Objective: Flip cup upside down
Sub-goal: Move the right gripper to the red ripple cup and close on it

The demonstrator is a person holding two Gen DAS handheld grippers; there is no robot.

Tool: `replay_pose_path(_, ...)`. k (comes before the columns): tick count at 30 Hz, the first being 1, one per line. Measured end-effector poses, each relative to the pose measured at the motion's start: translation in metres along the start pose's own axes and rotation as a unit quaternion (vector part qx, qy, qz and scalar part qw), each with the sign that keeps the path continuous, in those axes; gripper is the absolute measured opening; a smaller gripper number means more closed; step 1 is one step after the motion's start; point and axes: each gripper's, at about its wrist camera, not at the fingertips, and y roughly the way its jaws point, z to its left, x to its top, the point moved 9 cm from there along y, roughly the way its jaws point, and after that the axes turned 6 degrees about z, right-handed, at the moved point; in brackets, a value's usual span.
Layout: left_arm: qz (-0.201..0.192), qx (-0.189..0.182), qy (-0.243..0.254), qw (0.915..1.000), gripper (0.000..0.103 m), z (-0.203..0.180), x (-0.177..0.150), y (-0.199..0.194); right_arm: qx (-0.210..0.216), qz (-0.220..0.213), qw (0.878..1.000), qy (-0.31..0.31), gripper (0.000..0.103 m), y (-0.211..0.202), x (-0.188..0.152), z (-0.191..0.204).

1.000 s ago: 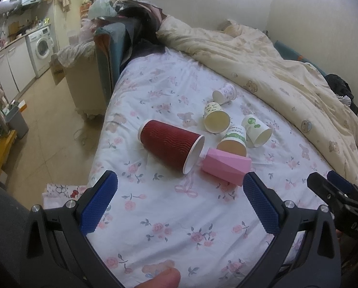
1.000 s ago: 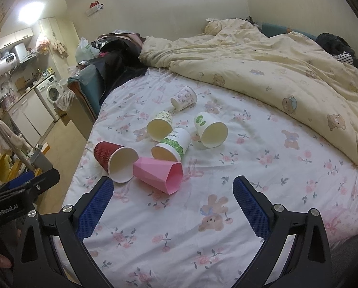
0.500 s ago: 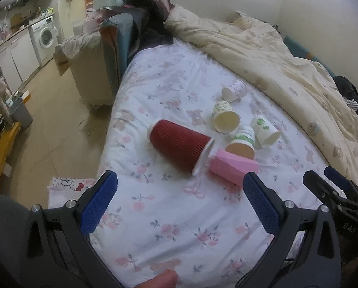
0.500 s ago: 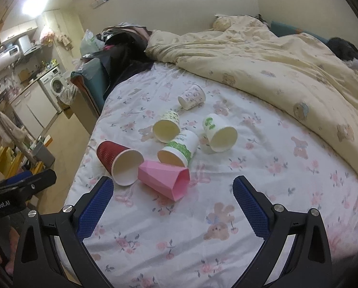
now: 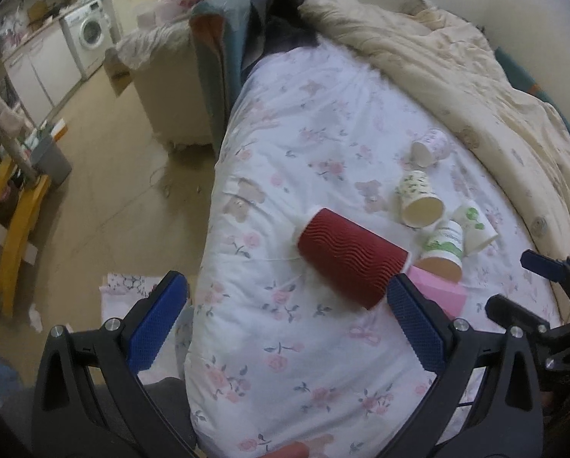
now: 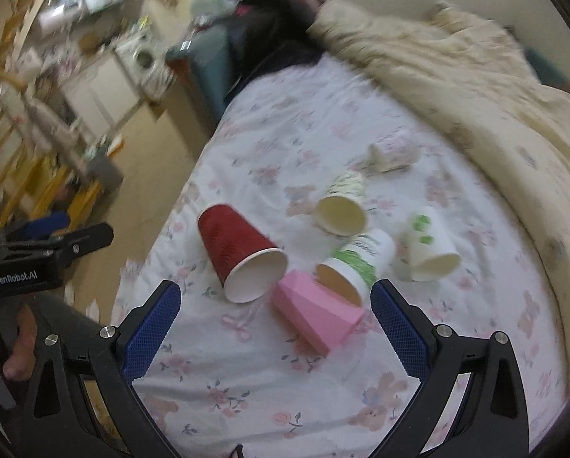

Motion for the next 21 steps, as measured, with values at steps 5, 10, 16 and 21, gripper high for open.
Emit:
replay_pose_path(5, 0.031, 0.002, -0.024, 0.9992, 0.103, 0.019, -0.002, 0.025, 0.015, 0.088, 0.993, -0.077, 0.102, 0.04, 0.02, 0.024)
replay_pose_path(10, 0.053, 0.021, -0.021, 0.9982, 0.103, 0.029, -0.011, 0.044, 0.013, 0.17, 0.976, -0.136, 0.102, 0.088, 0.028, 0.04)
replay_pose_path(16, 0.084, 0.035, -0.022, 0.9956, 0.103, 0.039, -0.021, 0.063, 0.016, 0.254, 0.953, -0.165, 0.102, 0.147, 0.025, 0.045)
replay_pose_path(21, 0.099, 0.044, -0.027, 0.9937, 0.103, 0.045, -0.026, 0.067, 0.016, 0.295, 0.94, -0.168, 0.102, 0.178, 0.02, 0.045)
